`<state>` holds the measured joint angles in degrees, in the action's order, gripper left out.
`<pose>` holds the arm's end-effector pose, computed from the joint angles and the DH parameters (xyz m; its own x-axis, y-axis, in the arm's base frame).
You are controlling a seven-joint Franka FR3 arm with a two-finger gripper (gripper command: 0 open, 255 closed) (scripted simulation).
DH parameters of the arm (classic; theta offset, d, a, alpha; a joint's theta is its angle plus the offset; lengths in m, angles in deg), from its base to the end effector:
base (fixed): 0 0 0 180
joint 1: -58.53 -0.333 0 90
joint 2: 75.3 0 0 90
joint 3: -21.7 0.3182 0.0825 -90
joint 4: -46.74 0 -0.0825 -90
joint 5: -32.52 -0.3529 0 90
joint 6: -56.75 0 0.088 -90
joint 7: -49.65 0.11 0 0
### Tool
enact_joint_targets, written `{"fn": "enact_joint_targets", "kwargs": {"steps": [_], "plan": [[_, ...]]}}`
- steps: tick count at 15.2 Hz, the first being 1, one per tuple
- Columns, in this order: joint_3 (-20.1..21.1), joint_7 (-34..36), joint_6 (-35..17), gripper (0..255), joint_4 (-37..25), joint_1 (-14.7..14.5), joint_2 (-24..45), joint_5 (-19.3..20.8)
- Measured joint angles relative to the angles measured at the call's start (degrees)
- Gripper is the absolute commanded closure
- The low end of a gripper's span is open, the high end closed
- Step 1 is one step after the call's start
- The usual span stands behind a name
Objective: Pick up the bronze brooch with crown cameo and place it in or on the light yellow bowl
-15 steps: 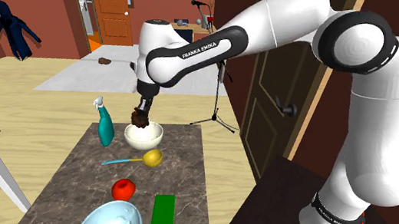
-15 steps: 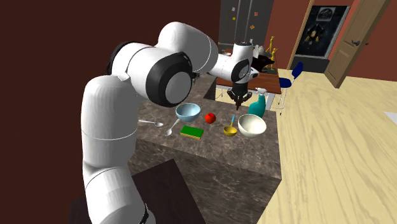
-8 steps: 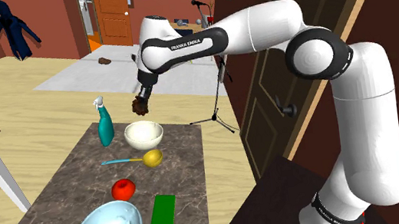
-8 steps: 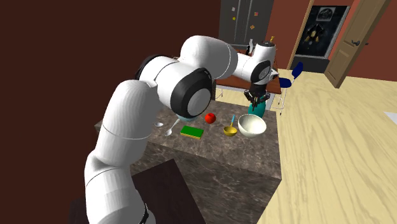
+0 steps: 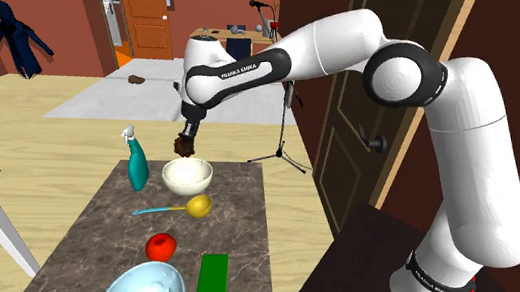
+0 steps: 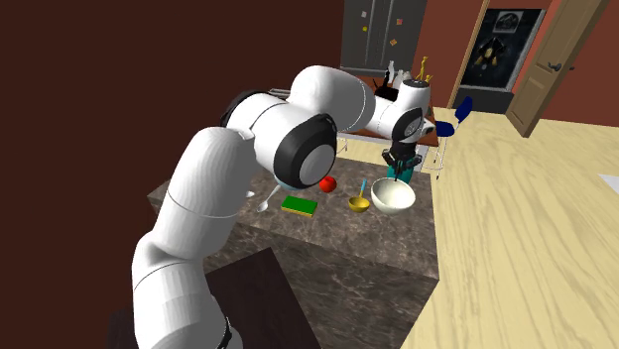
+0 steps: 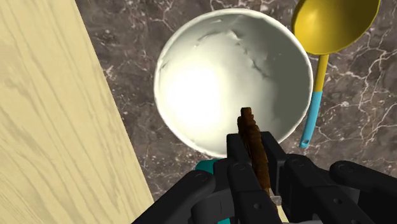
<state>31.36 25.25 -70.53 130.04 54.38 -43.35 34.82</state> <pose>0.6866 0.1432 0.3983 0.7724 0.5965 0.2180 0.6034 -0.7964 0.0413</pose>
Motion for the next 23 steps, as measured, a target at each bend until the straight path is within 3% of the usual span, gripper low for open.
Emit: {"fn": "enact_joint_targets", "kwargs": {"steps": [7,14,15,23], "plan": [[-0.2,-0.1,-4.5,255,2.5,0.0,2.0,0.3],[-0.3,0.0,-5.3,255,2.9,0.0,2.5,0.3],[-0.3,0.0,-5.3,0,2.9,0.0,2.5,0.3],[-0.1,-0.1,-3.9,0,3.2,0.2,0.8,0.1]]}}
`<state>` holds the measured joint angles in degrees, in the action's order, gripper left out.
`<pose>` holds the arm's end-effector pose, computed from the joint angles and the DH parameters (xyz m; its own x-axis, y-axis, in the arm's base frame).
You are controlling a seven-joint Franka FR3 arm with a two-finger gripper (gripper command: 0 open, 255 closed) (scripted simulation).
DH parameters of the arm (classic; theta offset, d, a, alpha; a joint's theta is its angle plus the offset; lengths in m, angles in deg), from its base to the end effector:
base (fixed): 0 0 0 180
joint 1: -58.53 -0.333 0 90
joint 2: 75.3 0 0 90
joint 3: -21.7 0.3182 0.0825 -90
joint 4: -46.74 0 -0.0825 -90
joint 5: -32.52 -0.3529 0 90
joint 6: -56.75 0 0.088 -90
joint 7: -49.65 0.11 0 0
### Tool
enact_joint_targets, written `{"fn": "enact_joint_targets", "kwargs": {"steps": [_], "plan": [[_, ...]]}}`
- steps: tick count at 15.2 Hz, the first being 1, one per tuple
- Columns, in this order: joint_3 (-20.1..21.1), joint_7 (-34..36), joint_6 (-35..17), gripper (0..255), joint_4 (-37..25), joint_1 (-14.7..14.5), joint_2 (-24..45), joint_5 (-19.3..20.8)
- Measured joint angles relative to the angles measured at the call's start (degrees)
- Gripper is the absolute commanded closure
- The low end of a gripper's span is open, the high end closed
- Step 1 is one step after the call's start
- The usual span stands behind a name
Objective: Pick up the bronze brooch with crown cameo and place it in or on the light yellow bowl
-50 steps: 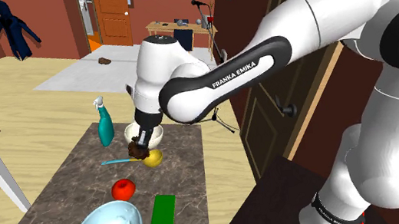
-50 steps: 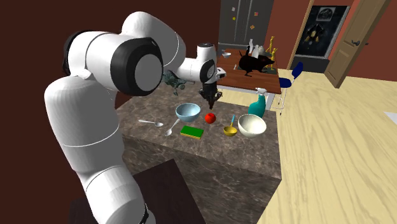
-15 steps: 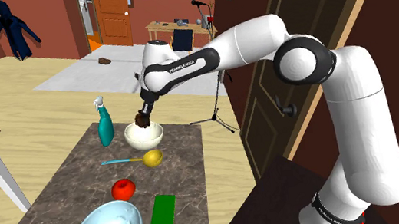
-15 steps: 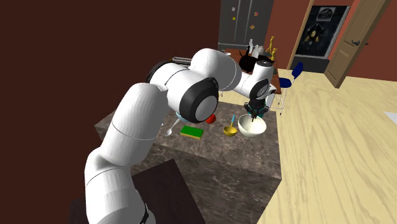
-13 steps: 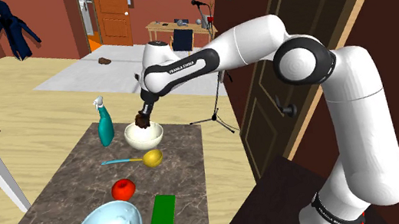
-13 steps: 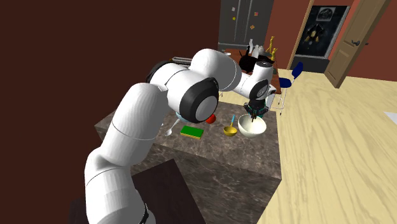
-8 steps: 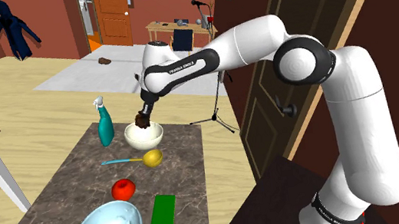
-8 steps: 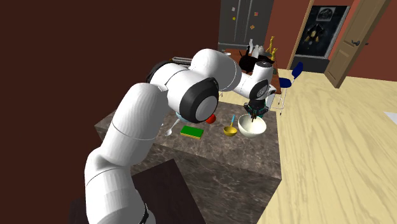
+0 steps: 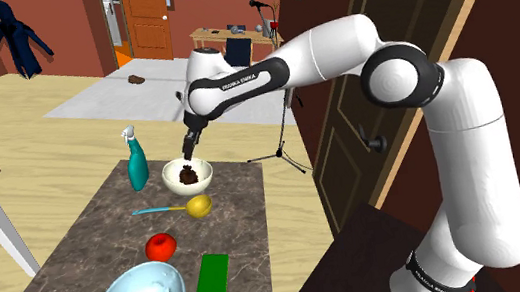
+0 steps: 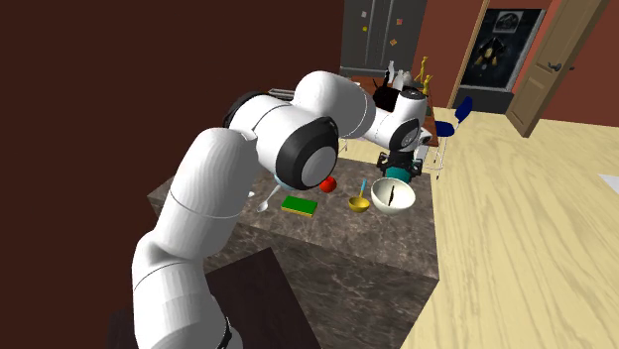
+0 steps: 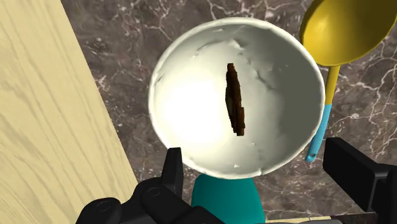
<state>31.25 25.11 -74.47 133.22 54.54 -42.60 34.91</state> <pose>0.6840 0.1414 0.3711 0.7724 0.5964 0.2185 0.6033 -0.7964 0.0413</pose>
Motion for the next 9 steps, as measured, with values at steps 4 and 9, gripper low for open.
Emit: {"fn": "enact_joint_targets", "kwargs": {"steps": [4,9], "plan": [[0.2,-0.2,2.7,0,0.0,0.4,-2.8,-0.4],[0.3,-0.3,3.0,0,0.1,0.5,-3.1,-0.5]]}}
